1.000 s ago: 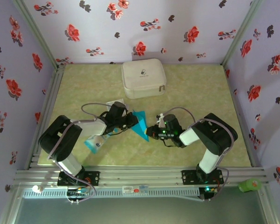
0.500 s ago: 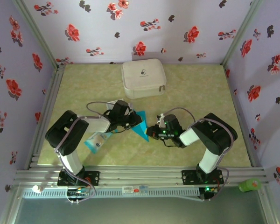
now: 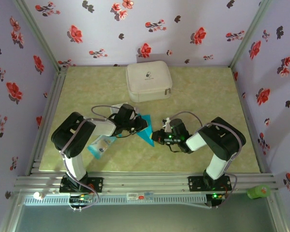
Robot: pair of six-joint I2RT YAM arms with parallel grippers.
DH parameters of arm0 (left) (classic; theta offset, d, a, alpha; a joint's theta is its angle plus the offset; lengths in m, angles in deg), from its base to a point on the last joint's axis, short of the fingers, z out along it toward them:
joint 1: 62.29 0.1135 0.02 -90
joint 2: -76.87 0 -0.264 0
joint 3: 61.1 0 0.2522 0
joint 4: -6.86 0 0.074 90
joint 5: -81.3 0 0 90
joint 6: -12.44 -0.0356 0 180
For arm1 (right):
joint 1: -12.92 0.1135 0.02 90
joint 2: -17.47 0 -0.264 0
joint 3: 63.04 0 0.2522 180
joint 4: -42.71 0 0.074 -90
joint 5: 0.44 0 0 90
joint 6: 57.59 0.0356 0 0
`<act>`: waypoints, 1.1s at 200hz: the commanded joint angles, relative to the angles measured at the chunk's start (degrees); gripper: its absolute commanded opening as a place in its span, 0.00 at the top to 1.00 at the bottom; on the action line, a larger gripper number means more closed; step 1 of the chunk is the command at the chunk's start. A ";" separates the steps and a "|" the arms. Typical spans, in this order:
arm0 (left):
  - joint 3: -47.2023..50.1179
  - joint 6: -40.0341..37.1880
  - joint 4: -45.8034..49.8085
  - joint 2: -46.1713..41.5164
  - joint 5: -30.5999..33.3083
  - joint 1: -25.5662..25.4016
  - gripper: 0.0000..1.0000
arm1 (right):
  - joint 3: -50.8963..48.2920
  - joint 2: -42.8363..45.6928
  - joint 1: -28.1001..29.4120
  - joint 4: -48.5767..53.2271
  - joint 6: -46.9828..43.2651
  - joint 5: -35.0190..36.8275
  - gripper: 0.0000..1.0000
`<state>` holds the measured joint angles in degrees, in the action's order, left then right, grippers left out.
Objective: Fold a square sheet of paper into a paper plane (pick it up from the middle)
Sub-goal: Fourth fold the wing at the center of the table.
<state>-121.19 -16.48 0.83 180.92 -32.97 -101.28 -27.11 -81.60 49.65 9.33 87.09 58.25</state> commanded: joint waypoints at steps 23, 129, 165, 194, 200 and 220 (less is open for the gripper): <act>-1.78 -1.22 -0.77 1.55 -0.74 0.73 0.89 | -0.97 -1.28 -0.27 2.66 -0.09 2.39 1.00; -3.64 -1.05 0.59 3.99 -0.42 1.30 0.88 | -0.54 -1.13 -0.39 3.88 -0.36 2.22 1.00; -3.90 -1.03 0.99 4.54 -0.41 1.36 0.89 | -0.29 -1.29 -0.34 4.16 -0.45 2.07 1.00; -4.04 -1.14 1.25 4.91 -0.34 1.36 0.88 | -0.22 -1.43 -0.34 4.40 -0.49 2.05 1.00; -4.06 -1.14 1.34 4.88 -0.29 1.36 0.88 | -0.28 -1.42 -0.36 4.39 -0.58 2.04 1.00; -3.97 -1.19 1.42 4.84 -0.23 1.43 0.88 | -0.15 -1.42 -0.38 4.72 -0.61 1.94 1.00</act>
<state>-124.01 -16.48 1.16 184.66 -32.99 -100.53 -27.11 -81.60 49.65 9.40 87.06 58.25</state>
